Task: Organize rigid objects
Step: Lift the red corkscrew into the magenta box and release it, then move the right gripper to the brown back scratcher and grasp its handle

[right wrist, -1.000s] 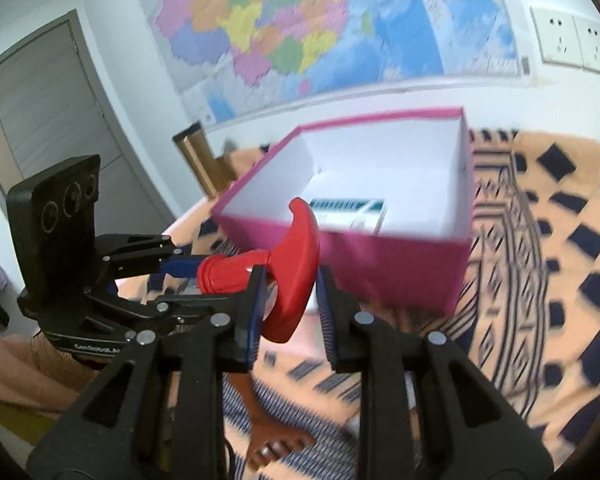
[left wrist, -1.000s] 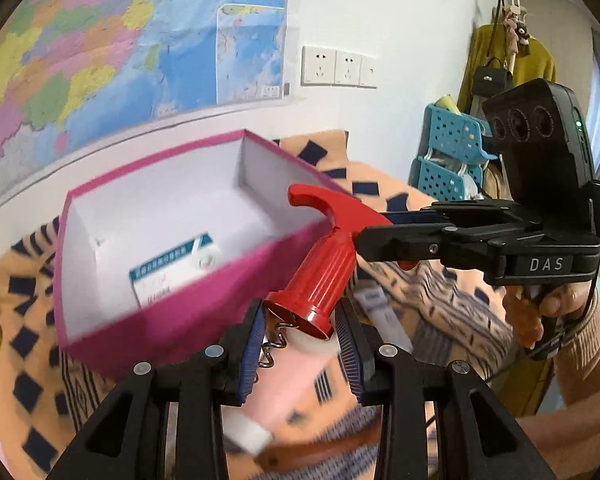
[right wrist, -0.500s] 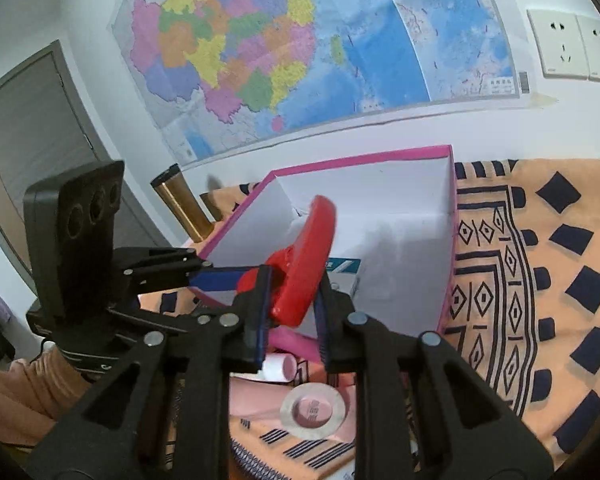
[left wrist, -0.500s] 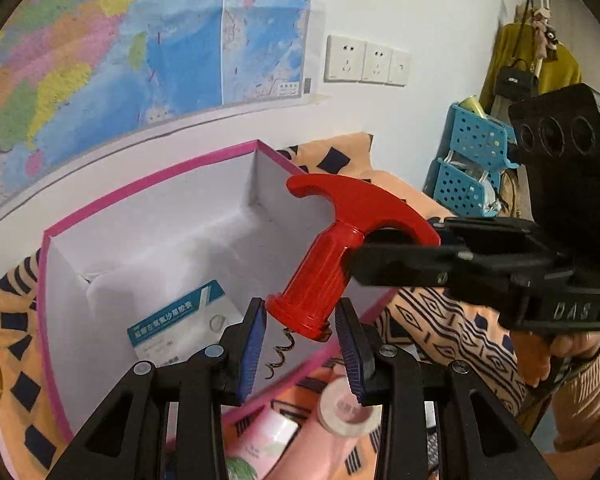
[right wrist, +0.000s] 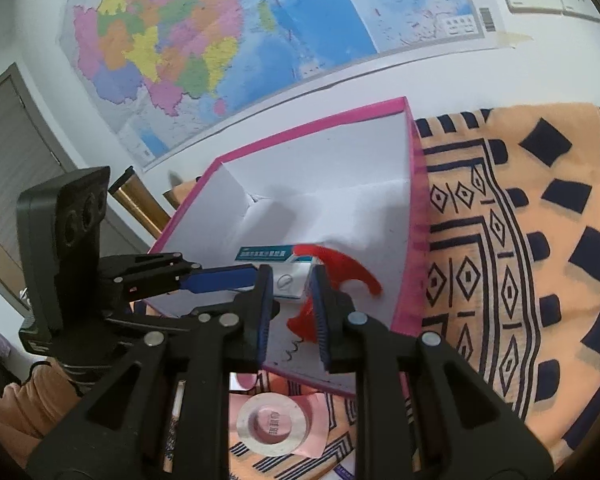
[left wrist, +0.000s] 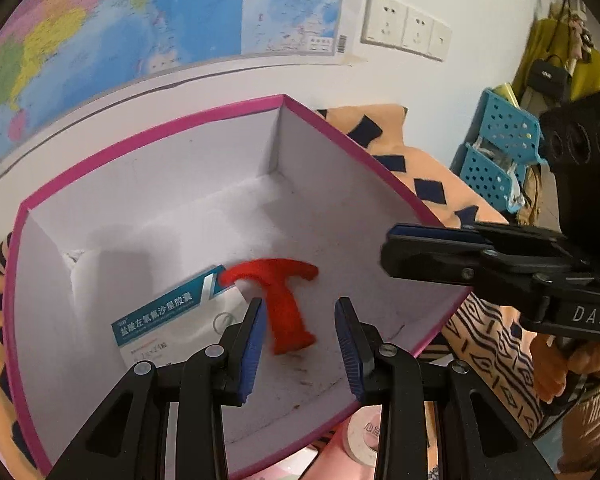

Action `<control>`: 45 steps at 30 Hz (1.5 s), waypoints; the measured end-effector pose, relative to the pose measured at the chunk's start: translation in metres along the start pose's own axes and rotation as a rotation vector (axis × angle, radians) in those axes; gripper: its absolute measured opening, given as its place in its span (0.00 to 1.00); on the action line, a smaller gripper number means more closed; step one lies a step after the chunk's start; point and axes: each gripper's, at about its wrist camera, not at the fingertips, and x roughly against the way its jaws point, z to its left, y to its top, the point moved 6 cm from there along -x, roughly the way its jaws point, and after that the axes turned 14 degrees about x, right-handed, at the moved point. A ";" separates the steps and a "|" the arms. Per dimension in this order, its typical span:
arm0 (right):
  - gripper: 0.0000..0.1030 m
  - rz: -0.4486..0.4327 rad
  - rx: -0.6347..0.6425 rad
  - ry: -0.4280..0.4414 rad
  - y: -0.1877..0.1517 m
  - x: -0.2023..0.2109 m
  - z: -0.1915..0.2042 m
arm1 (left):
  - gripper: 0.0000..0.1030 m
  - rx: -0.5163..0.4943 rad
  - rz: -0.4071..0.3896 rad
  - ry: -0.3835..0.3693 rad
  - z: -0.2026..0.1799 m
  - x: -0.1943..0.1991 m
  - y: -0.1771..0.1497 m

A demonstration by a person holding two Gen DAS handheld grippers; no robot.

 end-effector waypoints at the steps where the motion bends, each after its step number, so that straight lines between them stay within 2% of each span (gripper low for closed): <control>1: 0.22 -0.003 -0.002 -0.001 -0.001 0.002 0.000 | 0.35 0.005 -0.011 -0.001 0.001 0.002 0.001; 3: 0.22 -0.016 0.000 0.004 -0.003 0.008 0.003 | 0.37 0.023 -0.060 0.000 0.006 0.016 -0.001; 5: 0.23 -0.029 0.008 0.018 -0.005 0.016 0.008 | 0.42 0.032 -0.110 -0.001 0.009 0.033 -0.004; 7: 0.29 -0.048 0.021 0.037 -0.008 0.025 0.015 | 0.50 0.032 -0.155 0.007 0.012 0.048 -0.009; 8: 0.33 -0.057 0.030 0.047 -0.011 0.031 0.020 | 0.50 0.029 -0.181 0.016 0.015 0.059 -0.015; 15: 0.37 -0.078 0.074 0.105 -0.034 0.059 0.049 | 0.53 0.036 -0.233 0.000 0.024 0.099 -0.057; 20: 0.38 -0.034 0.086 0.131 -0.060 0.058 0.065 | 0.55 0.066 -0.199 -0.009 0.033 0.104 -0.097; 24: 0.38 0.018 0.089 0.143 -0.082 0.049 0.075 | 0.55 0.074 -0.132 -0.006 0.035 0.094 -0.133; 31: 0.38 0.100 0.121 0.174 -0.110 0.031 0.097 | 0.55 0.100 -0.041 0.006 0.038 0.076 -0.172; 39: 0.38 0.195 0.160 0.206 -0.134 0.016 0.116 | 0.55 0.156 -0.001 -0.002 0.047 0.067 -0.189; 41: 0.40 0.213 0.147 0.206 -0.141 0.016 0.116 | 0.55 0.157 0.001 0.000 0.048 0.065 -0.190; 43: 0.46 0.224 0.124 0.194 -0.149 0.017 0.112 | 0.55 0.154 0.005 0.001 0.047 0.063 -0.190; 45: 0.47 0.231 0.098 0.180 -0.157 0.021 0.109 | 0.55 0.151 0.008 0.010 0.048 0.060 -0.190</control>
